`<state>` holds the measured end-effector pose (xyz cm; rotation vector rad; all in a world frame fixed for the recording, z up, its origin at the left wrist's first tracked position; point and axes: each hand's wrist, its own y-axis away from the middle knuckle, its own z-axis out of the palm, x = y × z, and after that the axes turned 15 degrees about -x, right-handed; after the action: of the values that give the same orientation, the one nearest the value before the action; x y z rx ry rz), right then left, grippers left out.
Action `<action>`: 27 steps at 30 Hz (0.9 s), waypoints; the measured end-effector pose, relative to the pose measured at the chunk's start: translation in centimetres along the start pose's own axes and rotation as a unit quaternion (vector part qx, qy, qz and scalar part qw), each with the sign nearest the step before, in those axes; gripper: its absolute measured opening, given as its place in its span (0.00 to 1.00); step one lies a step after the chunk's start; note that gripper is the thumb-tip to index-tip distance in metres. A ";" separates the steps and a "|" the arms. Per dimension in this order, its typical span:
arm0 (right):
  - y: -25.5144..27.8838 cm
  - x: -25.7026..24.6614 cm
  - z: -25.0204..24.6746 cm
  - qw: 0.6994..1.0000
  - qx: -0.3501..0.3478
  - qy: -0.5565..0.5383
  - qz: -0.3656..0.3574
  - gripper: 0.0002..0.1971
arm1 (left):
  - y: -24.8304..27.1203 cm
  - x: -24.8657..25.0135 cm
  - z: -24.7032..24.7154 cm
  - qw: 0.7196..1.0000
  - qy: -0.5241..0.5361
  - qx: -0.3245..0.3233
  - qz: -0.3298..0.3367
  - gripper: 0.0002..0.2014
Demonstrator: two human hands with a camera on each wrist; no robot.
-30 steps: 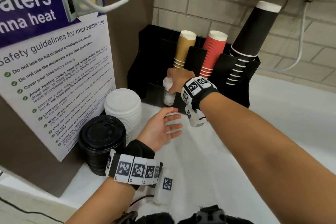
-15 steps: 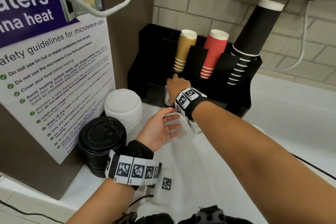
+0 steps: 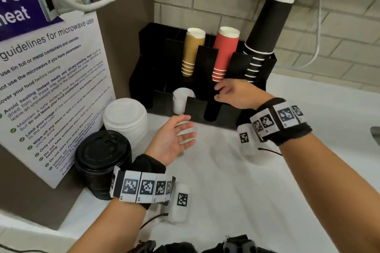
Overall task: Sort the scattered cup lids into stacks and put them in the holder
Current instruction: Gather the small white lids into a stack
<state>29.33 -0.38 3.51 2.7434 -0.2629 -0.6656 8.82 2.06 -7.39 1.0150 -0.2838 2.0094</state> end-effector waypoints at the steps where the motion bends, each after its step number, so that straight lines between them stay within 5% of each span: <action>1: 1.4 1.6 -0.3 0.999 -0.020 -0.008 0.026 0.19 | 0.0 -0.1 0.1 1.000 -0.001 -0.004 -0.001 0.10; 4: 5.4 5.8 -0.4 0.995 -0.038 -0.005 0.091 0.18 | -0.1 -0.3 0.3 1.000 -0.006 -0.012 -0.003 0.11; 11: 9.7 11.0 2.5 0.978 -0.127 0.045 0.162 0.49 | 0.1 -1.0 1.0 0.999 -0.017 -0.022 -0.016 0.10; 18: 9.0 11.8 4.6 0.993 -0.033 0.031 0.109 0.46 | 0.4 -1.5 1.8 0.999 -0.023 -0.025 -0.024 0.10; 27: 9.3 11.7 4.0 0.994 0.003 0.037 0.106 0.39 | 0.7 -1.8 2.3 0.999 -0.037 -0.022 -0.027 0.11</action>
<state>36.72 -13.00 -1.67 2.6881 -0.5303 -0.5064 10.08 -0.63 -7.14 1.0603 -0.3359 1.9113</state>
